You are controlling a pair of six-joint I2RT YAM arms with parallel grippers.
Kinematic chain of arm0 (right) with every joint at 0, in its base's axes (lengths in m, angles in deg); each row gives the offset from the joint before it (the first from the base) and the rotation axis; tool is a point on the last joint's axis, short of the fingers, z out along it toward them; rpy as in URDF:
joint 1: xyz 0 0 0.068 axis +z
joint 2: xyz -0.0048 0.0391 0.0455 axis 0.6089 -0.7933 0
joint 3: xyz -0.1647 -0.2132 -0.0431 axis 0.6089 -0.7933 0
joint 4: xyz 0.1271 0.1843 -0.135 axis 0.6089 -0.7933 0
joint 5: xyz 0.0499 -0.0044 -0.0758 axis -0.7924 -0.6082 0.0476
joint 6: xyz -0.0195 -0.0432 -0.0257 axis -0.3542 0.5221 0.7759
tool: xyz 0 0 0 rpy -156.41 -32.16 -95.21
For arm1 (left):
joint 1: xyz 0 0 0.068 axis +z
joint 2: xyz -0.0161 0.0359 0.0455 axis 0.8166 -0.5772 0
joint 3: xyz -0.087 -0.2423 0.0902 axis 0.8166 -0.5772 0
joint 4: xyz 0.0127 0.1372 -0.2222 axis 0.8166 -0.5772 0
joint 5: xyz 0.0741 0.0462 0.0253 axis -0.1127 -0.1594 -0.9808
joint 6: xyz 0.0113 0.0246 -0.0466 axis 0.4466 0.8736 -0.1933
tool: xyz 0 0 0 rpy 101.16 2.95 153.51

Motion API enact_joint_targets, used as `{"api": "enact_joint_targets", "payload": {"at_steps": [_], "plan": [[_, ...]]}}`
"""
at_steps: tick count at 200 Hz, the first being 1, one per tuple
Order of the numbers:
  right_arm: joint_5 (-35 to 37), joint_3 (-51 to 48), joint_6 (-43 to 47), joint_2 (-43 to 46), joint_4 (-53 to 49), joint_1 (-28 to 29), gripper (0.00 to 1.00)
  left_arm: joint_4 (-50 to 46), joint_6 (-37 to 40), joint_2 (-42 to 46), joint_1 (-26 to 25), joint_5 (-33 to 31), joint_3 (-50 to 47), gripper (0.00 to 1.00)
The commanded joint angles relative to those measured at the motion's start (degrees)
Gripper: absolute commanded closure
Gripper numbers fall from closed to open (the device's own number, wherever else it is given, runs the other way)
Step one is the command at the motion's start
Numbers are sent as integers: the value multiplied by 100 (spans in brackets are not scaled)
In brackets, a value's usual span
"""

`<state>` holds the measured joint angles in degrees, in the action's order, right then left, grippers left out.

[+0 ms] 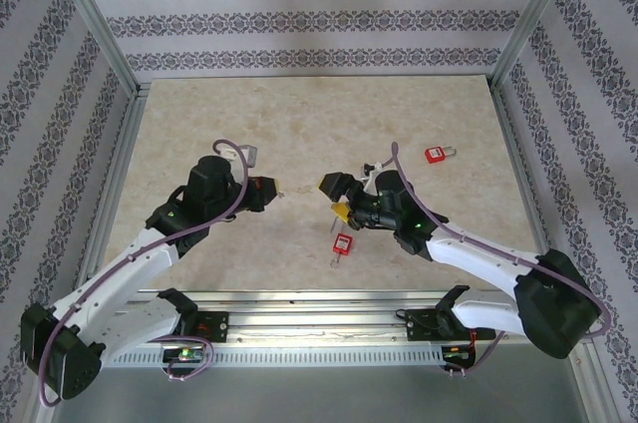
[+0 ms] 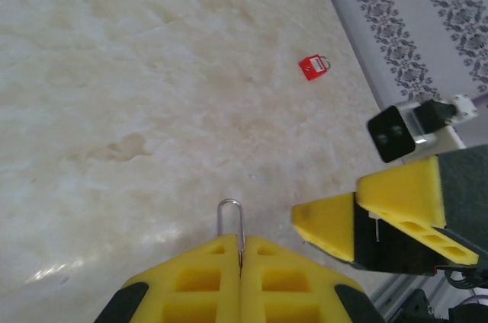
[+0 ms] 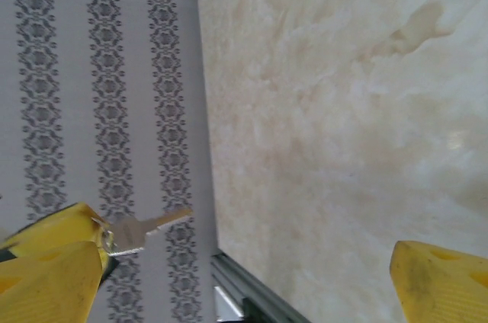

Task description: Unlock with the key

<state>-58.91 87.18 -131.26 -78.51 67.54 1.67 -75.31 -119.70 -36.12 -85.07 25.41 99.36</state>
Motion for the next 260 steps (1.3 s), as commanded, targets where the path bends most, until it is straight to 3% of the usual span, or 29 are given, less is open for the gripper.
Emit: {"api": "enact_joint_targets", "payload": {"at_steps": [1,85,260], "plan": [[63,-39,-938,-169,983,166,3,1093,308,-236,-300,-397,-105,100],[633,-398,-2005,-693,2304,279,3,3373,601,-1332,-1057,-799,-313,100],[757,-164,-2835,-1964,4092,329,6,4797,634,-1746,-1738,-1238,-921,100]]}}
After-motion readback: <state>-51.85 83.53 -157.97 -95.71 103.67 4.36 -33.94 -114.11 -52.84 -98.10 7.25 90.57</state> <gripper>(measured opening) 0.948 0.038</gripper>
